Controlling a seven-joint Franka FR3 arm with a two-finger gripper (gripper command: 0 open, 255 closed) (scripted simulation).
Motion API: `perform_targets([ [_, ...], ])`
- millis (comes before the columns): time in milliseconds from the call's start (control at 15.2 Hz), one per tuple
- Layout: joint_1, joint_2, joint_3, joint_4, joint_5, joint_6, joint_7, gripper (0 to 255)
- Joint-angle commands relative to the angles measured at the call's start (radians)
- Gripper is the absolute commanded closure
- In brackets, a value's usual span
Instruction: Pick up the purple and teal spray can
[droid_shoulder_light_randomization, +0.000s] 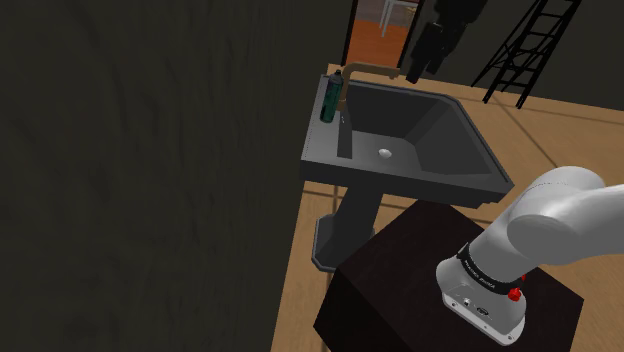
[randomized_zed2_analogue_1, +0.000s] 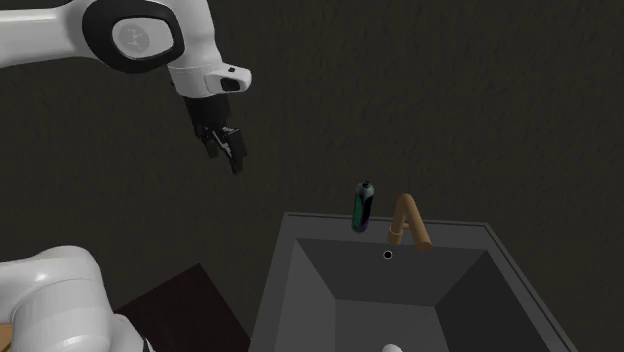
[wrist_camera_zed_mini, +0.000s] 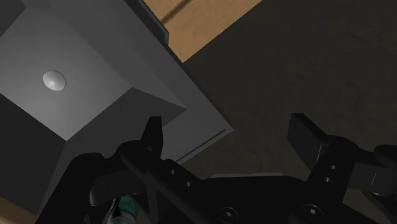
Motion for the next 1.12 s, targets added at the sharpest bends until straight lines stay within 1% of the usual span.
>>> perform_targets([
  [0,0.000,0.000,0.000,0.000,0.000,0.000,0.000,0],
  [264,-0.010,0.151,-0.051,0.069,-0.007,0.054,-0.068,0],
  [528,-0.016,0.309,-0.098,0.160,-0.002,0.092,-0.135,0],
  [792,-0.021,0.473,-0.139,0.274,0.015,0.110,-0.202,0],
  [1056,-0.029,0.643,-0.171,0.411,0.043,0.107,-0.267,0],
])
